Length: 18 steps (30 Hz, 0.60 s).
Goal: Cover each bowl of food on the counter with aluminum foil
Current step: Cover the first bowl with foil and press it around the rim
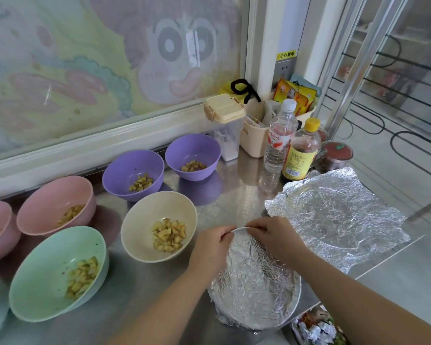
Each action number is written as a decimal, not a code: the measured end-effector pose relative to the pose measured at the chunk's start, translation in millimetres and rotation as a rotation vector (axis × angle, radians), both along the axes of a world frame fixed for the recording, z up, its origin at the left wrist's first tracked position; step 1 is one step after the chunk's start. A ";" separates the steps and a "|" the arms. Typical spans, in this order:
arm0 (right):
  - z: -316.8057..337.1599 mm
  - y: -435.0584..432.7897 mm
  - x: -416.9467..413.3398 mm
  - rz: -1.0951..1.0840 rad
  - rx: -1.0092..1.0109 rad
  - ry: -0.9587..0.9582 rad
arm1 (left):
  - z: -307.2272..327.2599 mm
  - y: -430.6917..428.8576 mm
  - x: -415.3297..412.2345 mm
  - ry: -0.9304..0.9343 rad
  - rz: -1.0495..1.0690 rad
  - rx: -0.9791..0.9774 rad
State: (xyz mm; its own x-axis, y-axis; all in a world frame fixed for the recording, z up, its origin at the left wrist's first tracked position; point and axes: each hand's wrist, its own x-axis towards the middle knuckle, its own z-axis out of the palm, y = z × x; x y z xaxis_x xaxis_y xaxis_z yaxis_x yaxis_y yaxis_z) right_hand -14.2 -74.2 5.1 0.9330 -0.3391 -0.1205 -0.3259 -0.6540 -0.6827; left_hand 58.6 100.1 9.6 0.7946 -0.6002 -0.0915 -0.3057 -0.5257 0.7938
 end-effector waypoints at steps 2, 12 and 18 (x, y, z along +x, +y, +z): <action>-3.4 0.7 -1.9 -0.002 -0.007 -0.011 | -1.1 0.3 0.8 0.030 0.004 -0.013; -13.8 5.2 -6.3 -0.028 -0.048 -0.082 | -3.8 0.2 10.3 0.203 -0.042 -0.024; -13.3 6.4 -8.8 -0.049 -0.034 -0.082 | -10.7 0.6 13.4 0.228 -0.119 0.104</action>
State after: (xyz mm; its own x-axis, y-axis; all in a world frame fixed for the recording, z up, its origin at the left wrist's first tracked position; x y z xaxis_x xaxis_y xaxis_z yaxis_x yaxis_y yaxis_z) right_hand -23.0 -67.8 -8.2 0.9214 -0.3874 -0.0316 -0.3019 -0.6621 -0.6859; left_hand 72.0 100.7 -1.0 0.6707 -0.6661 -0.3264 -0.1898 -0.5794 0.7926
